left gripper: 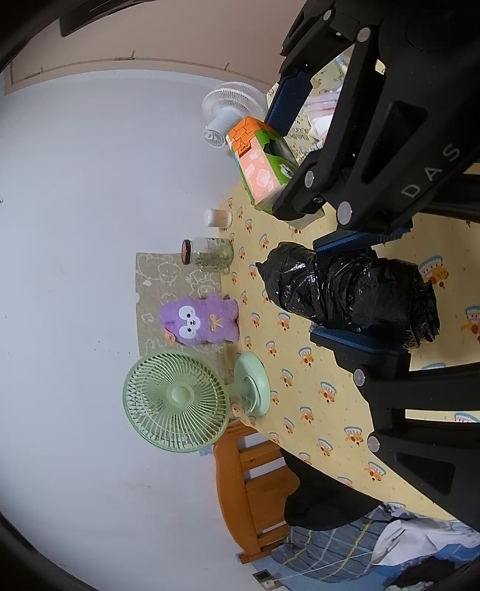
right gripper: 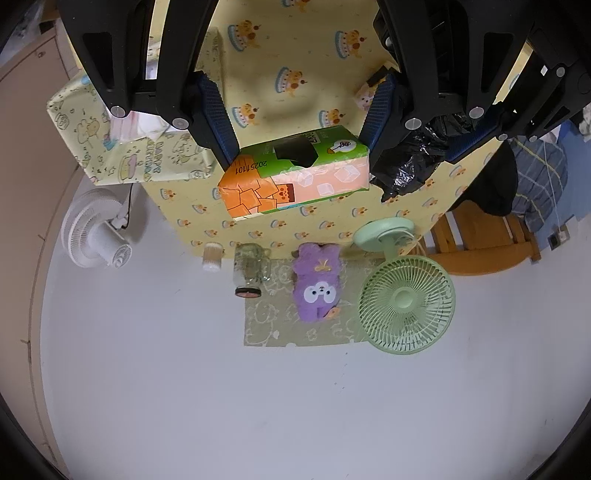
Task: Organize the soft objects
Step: 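Carry the black bundle with the left tool while the right tool carries the tissue pack toward the box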
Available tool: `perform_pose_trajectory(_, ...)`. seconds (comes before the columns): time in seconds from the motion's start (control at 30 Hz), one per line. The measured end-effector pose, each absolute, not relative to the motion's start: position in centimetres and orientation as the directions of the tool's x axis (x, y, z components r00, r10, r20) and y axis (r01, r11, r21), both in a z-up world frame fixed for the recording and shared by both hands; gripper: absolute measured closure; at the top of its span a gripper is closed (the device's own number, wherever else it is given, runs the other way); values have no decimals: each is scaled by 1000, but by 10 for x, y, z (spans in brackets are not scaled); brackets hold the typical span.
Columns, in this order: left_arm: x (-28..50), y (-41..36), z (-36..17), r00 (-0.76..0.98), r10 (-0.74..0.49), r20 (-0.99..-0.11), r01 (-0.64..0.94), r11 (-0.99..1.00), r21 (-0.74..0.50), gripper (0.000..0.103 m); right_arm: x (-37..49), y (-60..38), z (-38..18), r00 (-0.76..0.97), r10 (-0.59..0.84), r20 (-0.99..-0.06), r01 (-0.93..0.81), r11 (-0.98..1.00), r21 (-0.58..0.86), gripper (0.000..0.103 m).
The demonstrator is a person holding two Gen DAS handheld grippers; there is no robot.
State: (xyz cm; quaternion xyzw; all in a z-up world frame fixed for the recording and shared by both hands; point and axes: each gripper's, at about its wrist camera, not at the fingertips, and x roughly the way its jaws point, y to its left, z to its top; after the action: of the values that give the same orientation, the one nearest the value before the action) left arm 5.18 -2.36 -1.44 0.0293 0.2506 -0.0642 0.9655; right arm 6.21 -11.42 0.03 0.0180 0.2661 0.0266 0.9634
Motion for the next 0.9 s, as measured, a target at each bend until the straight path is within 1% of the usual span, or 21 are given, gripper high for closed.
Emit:
perform_pose_trajectory(0.37, 52, -56, -8, 869, -142, -473, 178, 983, 33, 60, 57, -148, 7, 868, 31, -495, -6, 999, 52, 35)
perform_pose_trajectory(0.9, 71, -105, -8, 855, -199, -479, 250, 967, 45, 60, 67, -197, 7, 869, -14, -494, 40, 998, 41, 35)
